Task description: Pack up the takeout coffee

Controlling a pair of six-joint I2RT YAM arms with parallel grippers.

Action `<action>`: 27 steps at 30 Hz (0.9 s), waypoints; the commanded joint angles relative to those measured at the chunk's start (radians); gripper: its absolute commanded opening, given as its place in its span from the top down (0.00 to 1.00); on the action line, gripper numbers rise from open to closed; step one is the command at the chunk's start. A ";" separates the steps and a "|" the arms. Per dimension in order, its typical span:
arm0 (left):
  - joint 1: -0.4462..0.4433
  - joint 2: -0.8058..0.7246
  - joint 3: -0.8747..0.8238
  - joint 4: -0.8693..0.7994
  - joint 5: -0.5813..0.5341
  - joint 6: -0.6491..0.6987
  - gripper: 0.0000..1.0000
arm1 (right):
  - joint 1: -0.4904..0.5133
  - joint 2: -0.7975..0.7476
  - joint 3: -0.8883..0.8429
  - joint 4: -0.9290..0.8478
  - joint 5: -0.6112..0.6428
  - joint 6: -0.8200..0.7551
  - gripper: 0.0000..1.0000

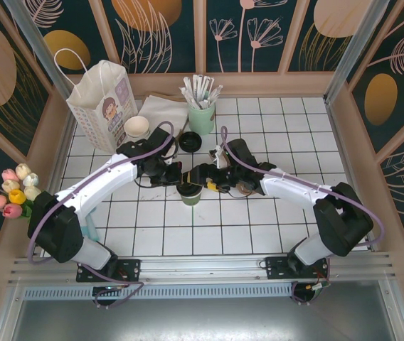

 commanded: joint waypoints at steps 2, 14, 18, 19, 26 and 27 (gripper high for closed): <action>-0.013 0.024 -0.020 0.009 0.014 0.008 1.00 | 0.018 0.016 -0.022 0.066 -0.035 0.030 0.05; -0.042 0.063 -0.037 0.002 -0.050 0.016 1.00 | 0.035 0.023 -0.020 0.069 -0.011 0.039 0.05; -0.042 0.055 -0.037 -0.007 -0.069 0.017 1.00 | 0.021 -0.040 -0.046 0.052 0.059 0.024 0.05; -0.041 0.056 -0.039 -0.005 -0.070 0.017 1.00 | 0.009 -0.060 -0.062 0.058 0.072 0.028 0.05; -0.041 0.056 -0.039 0.002 -0.067 0.014 1.00 | -0.095 -0.167 -0.202 0.145 0.044 0.069 0.12; -0.042 0.056 -0.039 0.003 -0.065 0.013 1.00 | -0.098 -0.167 -0.204 0.128 0.047 0.054 0.14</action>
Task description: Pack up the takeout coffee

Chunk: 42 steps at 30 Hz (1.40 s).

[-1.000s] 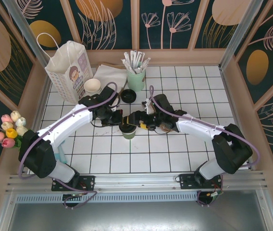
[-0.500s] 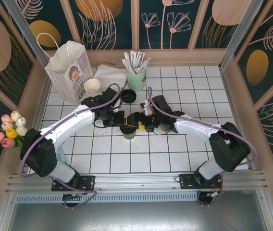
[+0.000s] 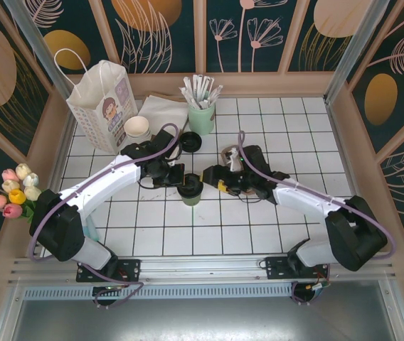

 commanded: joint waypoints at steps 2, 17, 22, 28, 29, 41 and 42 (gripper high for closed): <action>-0.011 0.040 -0.034 -0.018 -0.023 0.011 1.00 | -0.013 -0.024 -0.038 0.032 -0.002 -0.019 0.18; -0.010 0.039 -0.039 -0.008 -0.018 0.003 1.00 | -0.001 0.059 -0.058 0.179 -0.160 0.017 0.47; -0.010 0.040 -0.045 0.001 -0.012 0.002 1.00 | 0.004 0.081 -0.051 0.186 -0.158 0.018 0.55; -0.010 0.045 -0.048 0.008 -0.005 0.004 1.00 | 0.020 0.115 -0.024 0.195 -0.174 0.017 0.58; -0.010 0.045 -0.048 0.009 -0.002 0.004 1.00 | 0.020 0.119 -0.022 0.199 -0.172 0.020 0.57; -0.011 0.057 -0.039 0.004 0.005 0.017 1.00 | 0.023 0.156 -0.005 0.130 -0.087 0.031 0.69; -0.010 0.059 -0.039 0.003 0.004 0.020 1.00 | 0.023 0.163 -0.002 0.108 -0.081 0.028 0.70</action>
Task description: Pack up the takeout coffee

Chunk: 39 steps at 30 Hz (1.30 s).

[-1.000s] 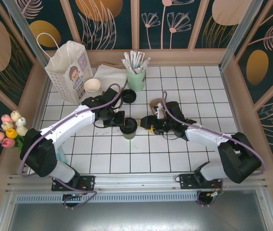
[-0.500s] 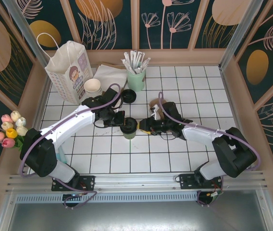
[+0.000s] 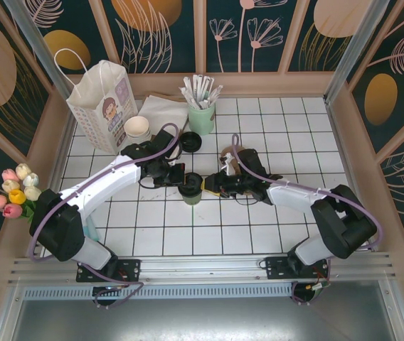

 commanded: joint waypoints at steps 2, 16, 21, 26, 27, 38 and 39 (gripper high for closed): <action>-0.010 0.067 -0.028 -0.026 0.012 0.023 1.00 | 0.010 0.043 0.025 -0.080 0.072 -0.005 0.71; -0.011 0.247 -0.170 -0.056 0.002 0.084 1.00 | 0.010 0.081 -0.108 -0.245 0.129 -0.012 0.65; -0.011 0.202 0.006 -0.117 -0.025 0.084 1.00 | -0.009 -0.024 0.012 -0.161 0.087 -0.029 0.55; -0.010 0.167 0.141 -0.160 -0.027 0.080 1.00 | -0.022 -0.051 0.113 -0.139 0.140 -0.120 0.44; -0.010 0.165 0.150 -0.164 -0.024 0.082 1.00 | -0.022 -0.046 0.127 -0.151 0.152 -0.146 0.41; -0.010 0.178 0.205 -0.194 0.011 0.095 1.00 | 0.022 0.003 0.193 -0.237 0.197 -0.404 0.02; -0.010 0.182 0.212 -0.199 0.013 0.103 1.00 | 0.026 0.001 0.194 -0.241 0.203 -0.428 0.01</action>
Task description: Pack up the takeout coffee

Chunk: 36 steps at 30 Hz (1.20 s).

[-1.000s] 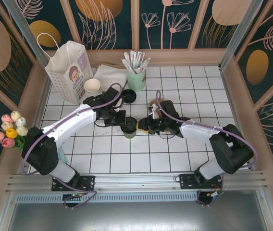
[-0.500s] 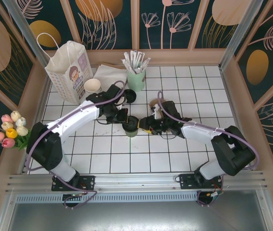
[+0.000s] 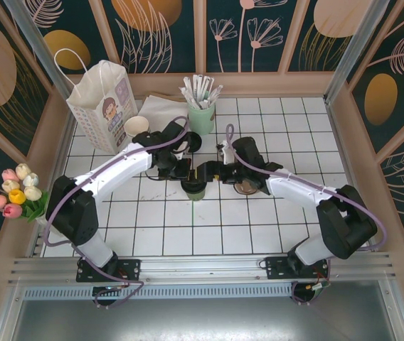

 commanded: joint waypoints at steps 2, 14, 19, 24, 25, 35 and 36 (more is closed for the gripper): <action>-0.005 0.038 0.046 -0.087 0.026 0.034 1.00 | 0.026 0.005 0.022 -0.033 0.050 -0.161 0.01; -0.008 0.109 0.119 -0.120 0.034 0.055 1.00 | 0.040 0.022 -0.016 -0.006 0.014 -0.294 0.01; -0.007 0.109 0.125 -0.116 0.042 0.054 1.00 | 0.056 0.026 -0.045 0.026 -0.011 -0.325 0.01; -0.010 0.106 0.126 -0.117 0.045 0.053 1.00 | 0.078 0.030 -0.061 0.026 0.134 -0.309 0.01; -0.010 0.104 0.125 -0.116 0.047 0.052 1.00 | 0.081 0.032 -0.065 0.024 0.172 -0.304 0.01; -0.027 0.112 0.101 -0.108 0.040 0.057 1.00 | 0.103 0.044 -0.189 0.086 0.330 -0.201 0.11; -0.028 0.113 0.101 -0.109 0.038 0.059 1.00 | 0.103 0.037 -0.200 0.093 0.303 -0.193 0.11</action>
